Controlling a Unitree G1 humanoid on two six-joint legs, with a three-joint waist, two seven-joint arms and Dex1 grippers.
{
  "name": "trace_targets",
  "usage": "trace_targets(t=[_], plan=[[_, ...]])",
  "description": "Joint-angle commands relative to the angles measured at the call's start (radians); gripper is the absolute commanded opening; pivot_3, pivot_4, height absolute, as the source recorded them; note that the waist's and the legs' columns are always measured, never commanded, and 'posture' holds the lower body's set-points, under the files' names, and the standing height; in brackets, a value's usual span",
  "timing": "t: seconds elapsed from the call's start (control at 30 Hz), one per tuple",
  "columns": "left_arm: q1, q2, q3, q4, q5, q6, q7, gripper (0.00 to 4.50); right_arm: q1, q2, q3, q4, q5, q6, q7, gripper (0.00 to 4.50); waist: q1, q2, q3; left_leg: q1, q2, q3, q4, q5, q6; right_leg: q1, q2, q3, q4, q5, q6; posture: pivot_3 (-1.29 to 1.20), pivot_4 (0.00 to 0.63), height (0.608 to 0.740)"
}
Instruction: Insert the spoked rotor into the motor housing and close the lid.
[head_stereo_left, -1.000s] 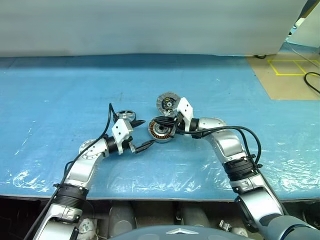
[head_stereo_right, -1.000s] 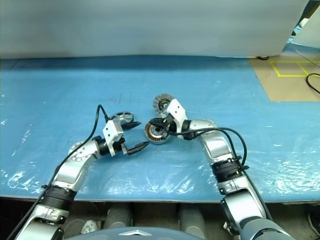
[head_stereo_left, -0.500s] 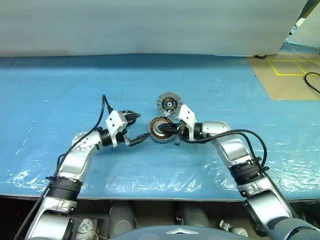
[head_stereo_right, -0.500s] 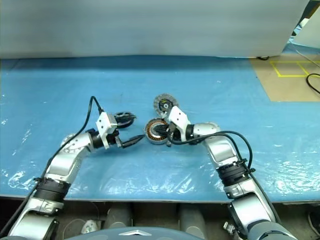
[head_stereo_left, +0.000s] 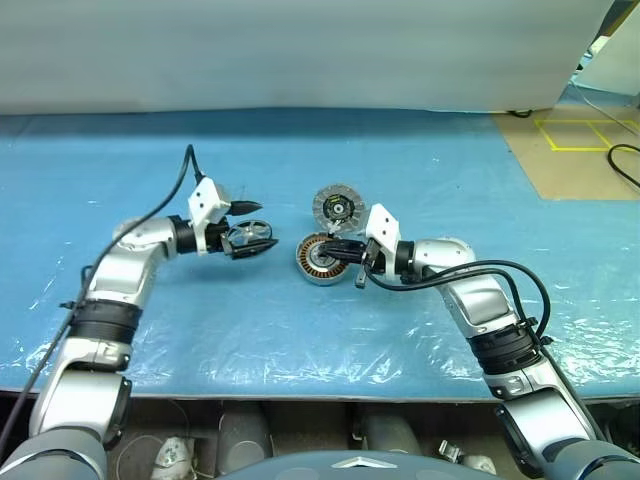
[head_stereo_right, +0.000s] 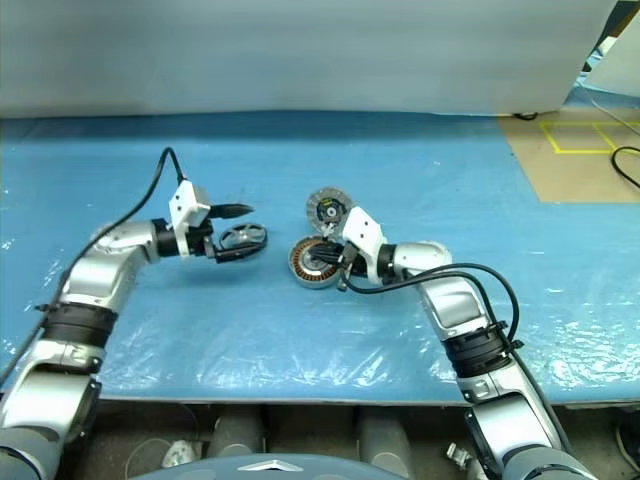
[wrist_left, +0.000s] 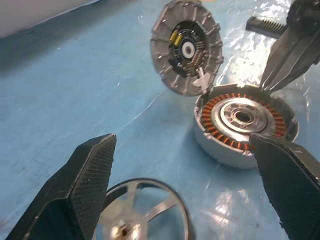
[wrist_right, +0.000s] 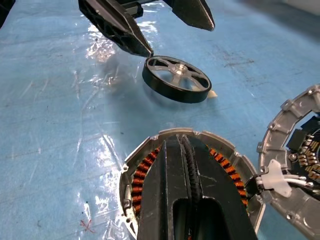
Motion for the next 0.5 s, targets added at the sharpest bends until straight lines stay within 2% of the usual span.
trace_targets(t=[0.03, 0.23, 0.5], plan=[[-0.07, 0.041, -0.013, 0.104, 0.041, -0.004, -0.062, 4.5, 0.006, 0.011, -0.015, -0.059, 0.024, -0.004, -0.018, 0.01, 0.001, 0.0, 0.0, 0.0, 0.0, 0.0, 0.0, 0.0, 0.0, 0.0, 0.0, 0.0, 0.0, 0.0, 0.0, 0.0, 0.15, 0.74], [-0.188, 0.056, -0.034, 0.297, 0.102, -0.023, -0.136, 4.5, 0.039, 0.017, -0.01, -0.098, 0.021, 0.005, -0.049, 0.01, 0.007, 0.0, 0.0, -0.001, 0.0, -0.001, 0.0, 0.0, 0.0, 0.0, 0.0, 0.0, 0.0, 0.001, 0.002, 0.0, 0.15, 0.74], [-0.292, 0.02, -0.074, 0.478, 0.208, -0.076, -0.135, 4.5, 0.091, 0.027, -0.009, -0.147, 0.019, 0.02, -0.099, 0.01, 0.019, 0.0, 0.0, -0.002, 0.0, -0.002, 0.0, 0.0, 0.0, 0.001, 0.0, 0.0, 0.0, 0.002, 0.003, 0.0, 0.15, 0.74]])
